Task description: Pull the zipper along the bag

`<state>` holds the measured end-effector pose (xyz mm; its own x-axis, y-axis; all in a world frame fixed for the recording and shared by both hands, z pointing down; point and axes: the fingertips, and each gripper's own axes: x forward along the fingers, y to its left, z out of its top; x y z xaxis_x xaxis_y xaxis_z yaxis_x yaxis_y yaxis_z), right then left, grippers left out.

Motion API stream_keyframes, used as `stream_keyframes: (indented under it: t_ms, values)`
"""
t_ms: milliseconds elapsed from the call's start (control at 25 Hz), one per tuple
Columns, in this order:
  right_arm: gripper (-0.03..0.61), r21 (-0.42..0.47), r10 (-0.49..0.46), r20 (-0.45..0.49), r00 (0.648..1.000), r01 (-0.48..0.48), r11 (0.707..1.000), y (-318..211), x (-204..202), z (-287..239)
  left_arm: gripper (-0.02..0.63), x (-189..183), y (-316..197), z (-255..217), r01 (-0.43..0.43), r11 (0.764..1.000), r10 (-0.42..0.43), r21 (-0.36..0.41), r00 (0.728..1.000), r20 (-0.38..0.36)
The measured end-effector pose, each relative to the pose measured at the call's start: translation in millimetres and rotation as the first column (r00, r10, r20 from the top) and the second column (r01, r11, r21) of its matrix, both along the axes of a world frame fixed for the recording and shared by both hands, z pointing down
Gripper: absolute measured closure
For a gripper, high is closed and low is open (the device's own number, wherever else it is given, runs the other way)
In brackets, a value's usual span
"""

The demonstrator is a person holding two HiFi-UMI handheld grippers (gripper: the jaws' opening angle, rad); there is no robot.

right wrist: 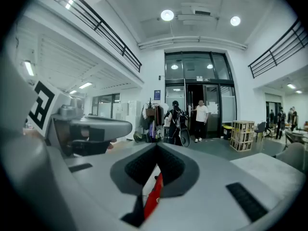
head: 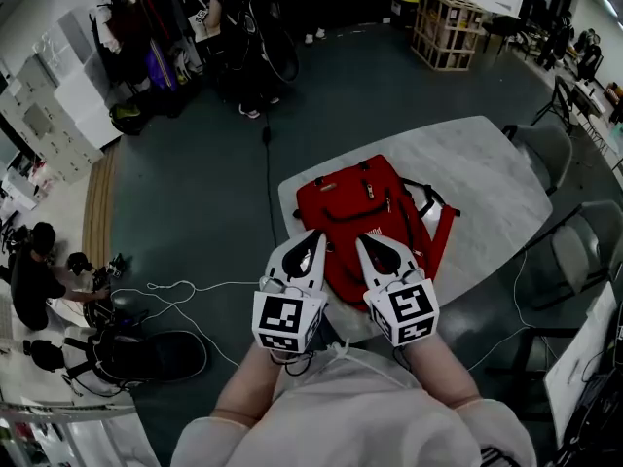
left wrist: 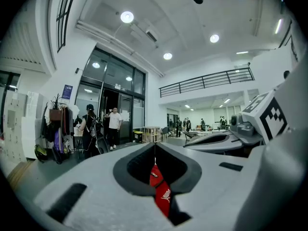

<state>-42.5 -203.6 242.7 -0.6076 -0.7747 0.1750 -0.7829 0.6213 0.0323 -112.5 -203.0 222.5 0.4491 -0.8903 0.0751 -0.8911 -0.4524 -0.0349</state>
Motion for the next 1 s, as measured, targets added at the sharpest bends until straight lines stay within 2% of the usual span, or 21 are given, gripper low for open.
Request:
stream_keyframes:
  t_ms: [320,1000]
  values:
    - [0.552,0.015,-0.008,0.026,1.0,0.007,1.0,7,1,-8,0.594,3,1,3,-0.013,1.0,0.013,-0.008,1.0,-0.021]
    - [0.552,-0.038,-0.006,0.032,0.999,0.007,0.999,5,-1,16,0.594,5,-2,26,-0.025,0.998,0.024,-0.05,1.0,-0.014]
